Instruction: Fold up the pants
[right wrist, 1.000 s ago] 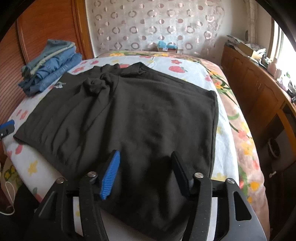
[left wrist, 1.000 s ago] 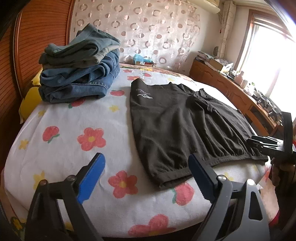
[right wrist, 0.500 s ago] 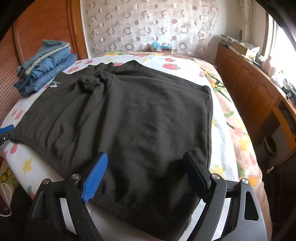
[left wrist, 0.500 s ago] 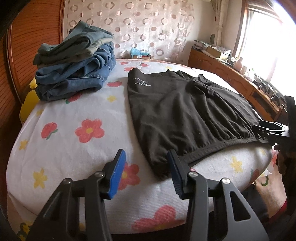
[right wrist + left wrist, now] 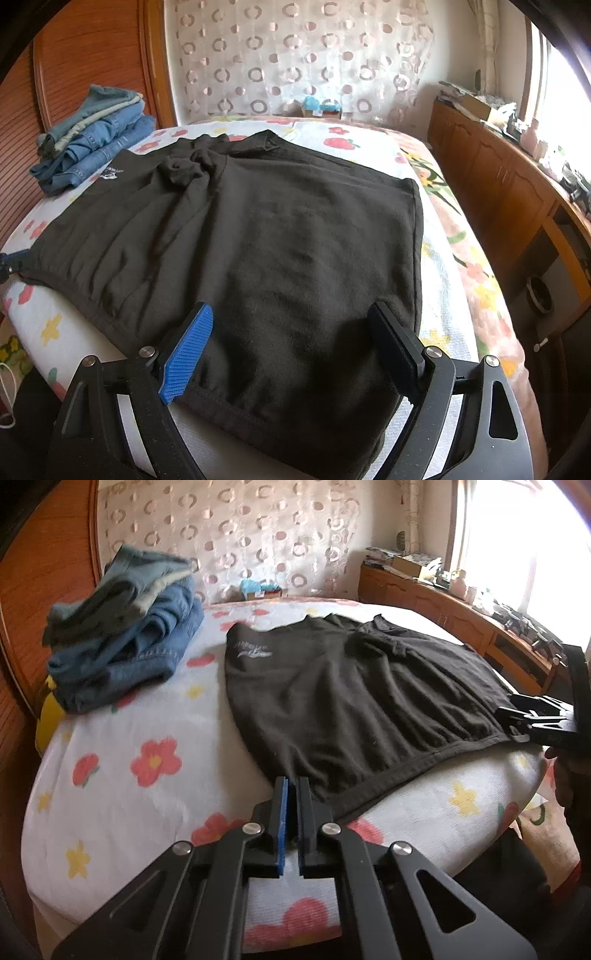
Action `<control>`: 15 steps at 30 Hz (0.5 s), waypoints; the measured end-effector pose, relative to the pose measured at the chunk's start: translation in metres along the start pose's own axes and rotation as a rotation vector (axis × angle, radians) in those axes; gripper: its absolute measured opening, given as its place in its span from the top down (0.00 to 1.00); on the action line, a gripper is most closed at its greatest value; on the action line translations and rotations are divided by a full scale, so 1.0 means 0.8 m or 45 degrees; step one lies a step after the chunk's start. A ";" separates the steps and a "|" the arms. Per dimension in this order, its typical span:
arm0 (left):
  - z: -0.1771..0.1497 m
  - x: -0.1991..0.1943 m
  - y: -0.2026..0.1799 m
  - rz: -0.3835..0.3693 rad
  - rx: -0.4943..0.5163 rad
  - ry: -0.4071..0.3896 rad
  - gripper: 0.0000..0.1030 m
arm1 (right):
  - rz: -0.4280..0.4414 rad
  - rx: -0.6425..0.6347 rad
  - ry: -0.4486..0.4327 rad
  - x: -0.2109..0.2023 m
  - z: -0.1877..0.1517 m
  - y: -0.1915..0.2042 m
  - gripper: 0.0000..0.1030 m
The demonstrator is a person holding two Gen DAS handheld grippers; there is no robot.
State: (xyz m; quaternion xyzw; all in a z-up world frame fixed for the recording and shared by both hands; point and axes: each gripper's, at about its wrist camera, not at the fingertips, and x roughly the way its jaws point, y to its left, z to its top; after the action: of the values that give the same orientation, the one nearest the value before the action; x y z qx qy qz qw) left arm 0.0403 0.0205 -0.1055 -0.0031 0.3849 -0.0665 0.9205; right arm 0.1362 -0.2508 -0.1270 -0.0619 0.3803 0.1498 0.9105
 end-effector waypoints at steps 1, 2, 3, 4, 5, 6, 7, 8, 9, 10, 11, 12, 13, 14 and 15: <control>0.004 -0.003 -0.001 -0.018 -0.006 -0.016 1.00 | 0.003 -0.001 -0.004 0.000 0.000 0.000 0.15; 0.010 -0.007 -0.004 -0.045 -0.009 -0.032 1.00 | 0.004 -0.001 -0.007 0.000 -0.001 0.000 0.15; 0.015 -0.011 -0.007 -0.061 -0.005 -0.043 1.00 | 0.004 0.000 -0.010 -0.001 -0.001 0.000 0.15; 0.022 -0.015 -0.011 -0.071 0.007 -0.056 1.00 | 0.004 0.000 -0.013 -0.001 -0.002 0.000 0.15; 0.029 -0.021 -0.016 -0.084 0.018 -0.078 1.00 | 0.003 -0.002 -0.013 -0.001 -0.002 0.000 0.15; 0.035 -0.025 -0.020 -0.104 0.023 -0.089 1.00 | 0.005 -0.004 -0.011 -0.001 -0.001 0.000 0.15; 0.041 -0.028 -0.025 -0.127 0.030 -0.096 1.00 | 0.008 -0.004 -0.008 -0.001 -0.002 -0.001 0.15; 0.048 -0.031 -0.030 -0.146 0.040 -0.109 1.00 | 0.011 -0.004 -0.007 -0.002 -0.001 -0.001 0.15; 0.055 -0.034 -0.037 -0.165 0.052 -0.122 1.00 | 0.015 -0.003 -0.006 -0.003 -0.001 -0.003 0.15; 0.061 -0.035 -0.043 -0.179 0.066 -0.126 1.00 | 0.016 0.000 -0.006 -0.004 -0.001 -0.004 0.16; 0.068 -0.035 -0.050 -0.192 0.080 -0.134 1.00 | 0.018 0.005 -0.007 -0.005 -0.001 -0.005 0.16; 0.076 -0.035 -0.058 -0.208 0.093 -0.143 1.00 | 0.020 0.011 -0.008 -0.006 -0.001 -0.008 0.16; 0.082 -0.035 -0.064 -0.218 0.105 -0.147 1.00 | 0.023 0.017 -0.009 -0.008 -0.002 -0.010 0.16; 0.090 -0.033 -0.073 -0.233 0.122 -0.155 1.00 | 0.031 0.023 -0.010 -0.009 -0.002 -0.012 0.16; 0.096 -0.032 -0.079 -0.243 0.134 -0.158 1.00 | 0.033 0.027 -0.010 -0.011 -0.003 -0.014 0.16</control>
State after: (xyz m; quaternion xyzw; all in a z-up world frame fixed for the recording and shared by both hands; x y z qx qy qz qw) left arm 0.0693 -0.0427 -0.0301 0.0045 0.3213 -0.1735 0.9309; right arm 0.1328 -0.2641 -0.1224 -0.0467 0.3790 0.1580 0.9106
